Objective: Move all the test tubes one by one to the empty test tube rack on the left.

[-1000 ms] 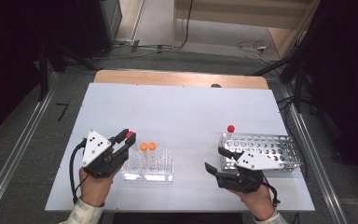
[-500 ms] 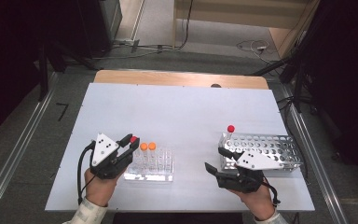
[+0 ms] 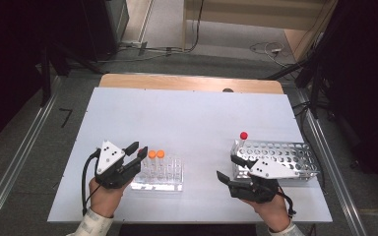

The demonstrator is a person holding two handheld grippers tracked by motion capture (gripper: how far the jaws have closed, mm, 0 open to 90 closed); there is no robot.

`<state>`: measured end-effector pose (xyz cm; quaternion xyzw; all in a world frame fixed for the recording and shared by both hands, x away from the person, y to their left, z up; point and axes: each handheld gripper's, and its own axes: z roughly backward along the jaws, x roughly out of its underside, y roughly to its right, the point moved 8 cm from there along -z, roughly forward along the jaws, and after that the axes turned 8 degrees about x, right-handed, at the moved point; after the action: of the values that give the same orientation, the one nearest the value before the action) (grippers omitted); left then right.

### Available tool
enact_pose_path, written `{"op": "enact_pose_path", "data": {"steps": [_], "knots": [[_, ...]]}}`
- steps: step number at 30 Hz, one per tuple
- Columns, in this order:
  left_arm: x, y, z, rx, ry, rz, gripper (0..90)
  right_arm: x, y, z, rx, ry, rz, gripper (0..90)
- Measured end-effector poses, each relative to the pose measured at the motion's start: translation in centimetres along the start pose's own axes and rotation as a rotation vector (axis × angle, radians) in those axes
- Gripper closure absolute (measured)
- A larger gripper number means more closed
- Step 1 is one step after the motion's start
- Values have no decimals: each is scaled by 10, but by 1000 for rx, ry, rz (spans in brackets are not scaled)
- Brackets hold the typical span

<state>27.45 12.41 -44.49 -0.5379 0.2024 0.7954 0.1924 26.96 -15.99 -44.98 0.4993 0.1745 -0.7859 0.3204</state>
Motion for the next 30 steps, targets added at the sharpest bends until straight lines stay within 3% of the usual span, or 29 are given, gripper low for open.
{"op": "enact_pose_path", "data": {"steps": [3,6,9,12,17,24,30], "knots": [[-2,1,1,8,14,16,561,0,5,0,17,4,-12,309],[-3,1,1,6,19,33,434,0,12,0,41,7,-20,310],[-3,1,-1,2,16,44,315,2,23,0,79,11,-32,310],[-2,1,-3,-2,8,54,256,4,34,-1,124,12,-45,311],[-3,2,-3,-1,10,51,253,10,57,-8,210,16,-78,311],[-3,4,-4,-1,10,47,253,20,85,-30,299,-27,-110,338],[-2,4,-4,-3,7,45,254,23,93,-40,343,-55,-117,449]]}}
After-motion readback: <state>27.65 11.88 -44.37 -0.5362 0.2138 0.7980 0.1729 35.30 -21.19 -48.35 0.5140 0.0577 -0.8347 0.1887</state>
